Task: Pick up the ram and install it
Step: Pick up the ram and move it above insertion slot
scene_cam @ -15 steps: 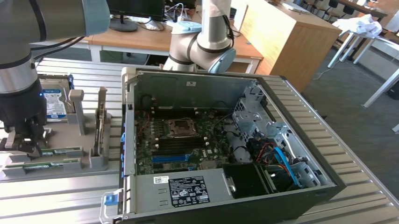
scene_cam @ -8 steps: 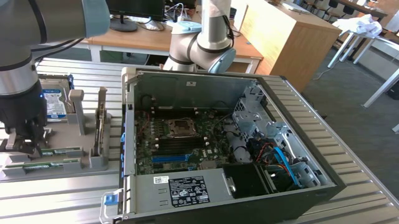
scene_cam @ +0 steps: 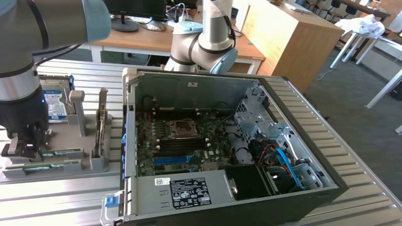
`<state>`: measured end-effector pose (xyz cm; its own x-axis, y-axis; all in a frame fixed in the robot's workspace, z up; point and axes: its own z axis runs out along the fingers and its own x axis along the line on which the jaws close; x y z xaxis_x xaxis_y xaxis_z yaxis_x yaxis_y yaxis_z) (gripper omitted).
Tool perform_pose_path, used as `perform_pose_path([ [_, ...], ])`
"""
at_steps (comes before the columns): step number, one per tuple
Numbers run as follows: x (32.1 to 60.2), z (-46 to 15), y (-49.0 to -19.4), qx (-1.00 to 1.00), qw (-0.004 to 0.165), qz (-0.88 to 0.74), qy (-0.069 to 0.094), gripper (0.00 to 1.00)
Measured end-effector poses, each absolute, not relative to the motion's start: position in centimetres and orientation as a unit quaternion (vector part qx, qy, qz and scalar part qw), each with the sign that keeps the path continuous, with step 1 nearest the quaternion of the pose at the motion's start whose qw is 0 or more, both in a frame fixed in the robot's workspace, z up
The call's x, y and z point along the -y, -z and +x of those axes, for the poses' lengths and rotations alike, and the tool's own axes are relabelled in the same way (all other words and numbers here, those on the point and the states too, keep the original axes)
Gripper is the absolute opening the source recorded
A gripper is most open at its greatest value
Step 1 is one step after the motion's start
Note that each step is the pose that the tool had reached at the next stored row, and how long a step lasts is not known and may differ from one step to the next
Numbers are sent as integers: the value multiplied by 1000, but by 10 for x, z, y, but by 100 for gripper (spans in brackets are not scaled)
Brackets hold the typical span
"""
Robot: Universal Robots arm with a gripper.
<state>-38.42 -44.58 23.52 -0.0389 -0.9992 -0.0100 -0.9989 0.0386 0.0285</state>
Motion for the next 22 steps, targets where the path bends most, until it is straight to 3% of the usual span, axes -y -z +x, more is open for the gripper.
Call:
perform_pose_path([
  [22, 446, -384, -213, 721, 6, 693, 14, 31],
])
